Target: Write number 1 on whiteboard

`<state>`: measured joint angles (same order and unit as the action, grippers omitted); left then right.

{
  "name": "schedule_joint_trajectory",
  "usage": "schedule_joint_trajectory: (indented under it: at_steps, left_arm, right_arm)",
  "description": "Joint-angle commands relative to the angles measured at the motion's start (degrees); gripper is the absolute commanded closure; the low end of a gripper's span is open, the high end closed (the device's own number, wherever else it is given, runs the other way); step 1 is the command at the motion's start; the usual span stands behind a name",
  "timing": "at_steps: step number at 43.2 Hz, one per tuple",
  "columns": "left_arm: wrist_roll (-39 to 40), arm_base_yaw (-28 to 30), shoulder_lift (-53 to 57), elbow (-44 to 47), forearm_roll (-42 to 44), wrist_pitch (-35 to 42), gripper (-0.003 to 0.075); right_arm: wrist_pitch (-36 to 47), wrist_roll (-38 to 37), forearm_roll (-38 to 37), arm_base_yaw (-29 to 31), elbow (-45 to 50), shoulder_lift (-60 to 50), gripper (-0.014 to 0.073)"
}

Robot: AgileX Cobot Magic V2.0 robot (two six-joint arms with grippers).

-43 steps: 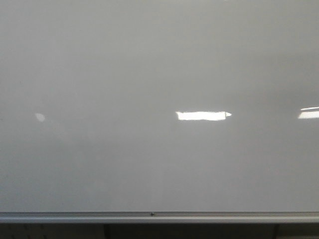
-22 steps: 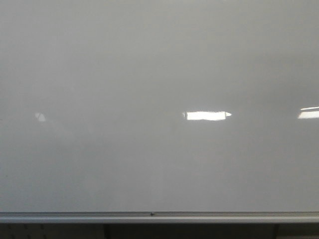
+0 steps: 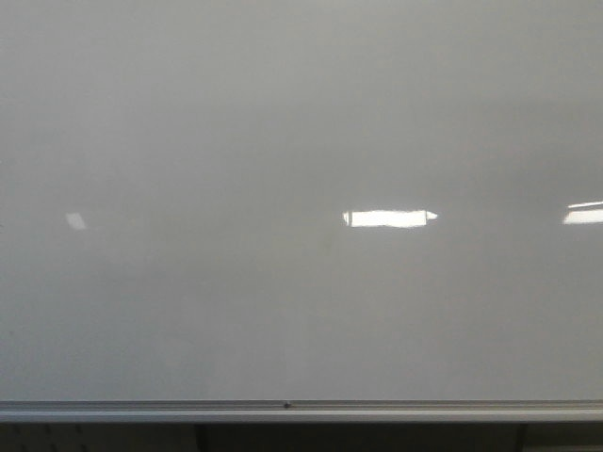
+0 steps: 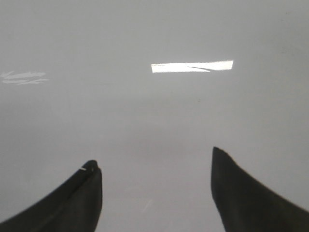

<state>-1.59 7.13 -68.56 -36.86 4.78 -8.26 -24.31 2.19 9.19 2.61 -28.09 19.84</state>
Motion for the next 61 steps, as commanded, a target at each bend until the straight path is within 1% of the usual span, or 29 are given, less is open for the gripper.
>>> schedule_joint_trajectory:
  at_steps: [1, 10, 20, 33, 41, 44, 51, 56, 61]
  left_arm:
    - [0.1, 0.1, -2.8, -2.0, 0.2, 7.9, 0.0135]
    - [0.1, 0.1, -9.9, -2.0, 0.2, 13.5, 0.0135]
    - [0.1, 0.1, -16.8, -2.2, 0.3, 18.1, 0.0135]
    - [0.1, 0.0, -22.6, -7.3, 0.3, 17.9, 0.0135]
    - [0.1, 0.0, -24.4, -8.2, 0.3, 18.0, 0.0141]
    - [0.1, 0.0, -24.9, -8.3, 0.3, 18.5, 0.0162]
    - [0.1, 0.0, -25.2, -8.3, 0.3, 18.8, 0.0262]
    - [0.1, 0.0, -25.2, -8.3, 0.3, 18.8, 0.0377]
    - [0.1, 0.0, -25.2, -8.3, 0.3, 18.8, 0.0533]
  right_arm:
    - [4.1, 0.3, 0.1, 0.2, -2.1, 0.8, 0.0085]
    - [4.1, 0.3, 0.1, 0.2, -2.1, 0.8, 0.0085]
    - [4.1, 0.3, 0.1, 0.2, -2.1, 0.8, 0.0085]
    - [3.8, 0.3, 0.1, 0.2, -2.1, 0.8, 0.0085]
    - [3.8, 0.3, 0.1, 0.2, -2.1, 0.8, 0.0085]
    - [3.8, 0.3, 0.1, 0.2, -2.1, 0.8, 0.0085]
    - [3.8, 0.3, 0.1, 0.2, -2.1, 0.8, 0.0085]
    - [3.8, 0.3, 0.1, 0.2, -2.1, 0.8, 0.0085]
    - [3.8, 0.3, 0.1, 0.2, -2.1, 0.8, 0.0085]
